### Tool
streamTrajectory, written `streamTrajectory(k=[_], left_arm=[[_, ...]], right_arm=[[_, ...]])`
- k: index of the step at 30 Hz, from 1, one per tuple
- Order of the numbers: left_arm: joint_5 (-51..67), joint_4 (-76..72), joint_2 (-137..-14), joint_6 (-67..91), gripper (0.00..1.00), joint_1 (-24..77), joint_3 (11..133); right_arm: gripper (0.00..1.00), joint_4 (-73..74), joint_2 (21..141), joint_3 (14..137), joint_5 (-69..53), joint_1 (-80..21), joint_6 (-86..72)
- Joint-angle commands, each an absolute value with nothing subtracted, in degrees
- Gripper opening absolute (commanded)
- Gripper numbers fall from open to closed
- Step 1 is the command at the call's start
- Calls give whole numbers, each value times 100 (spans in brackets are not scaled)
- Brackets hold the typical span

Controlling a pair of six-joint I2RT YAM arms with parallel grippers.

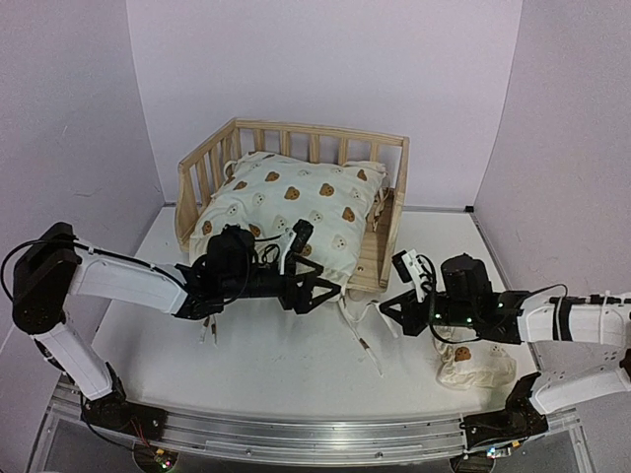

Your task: Set up the pet bed

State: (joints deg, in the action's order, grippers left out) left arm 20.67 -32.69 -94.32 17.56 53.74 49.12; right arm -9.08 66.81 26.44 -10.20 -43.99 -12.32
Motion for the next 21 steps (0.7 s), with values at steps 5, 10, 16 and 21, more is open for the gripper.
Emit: streamTrajectory(k=[5,10,16,21], left_arm=[[3846,-2815,-9798,-1609,82,5714,5779],[4729,-1541,-10730,-2241,77,5431,7064],[5101,-51,-11455,-2643,52,5414,8315],[5230,-35,-11543,-2590,39,5414,8447]], right_arm=[[0,-229,6413,3315,-2061,-4324,-514],[0,-117,6349,3439,-2132,-4316,-340],[0,-88,6336,3541,-2263,-4307,-301],[0,-79,6403,3554,-2270,-4307,-251]])
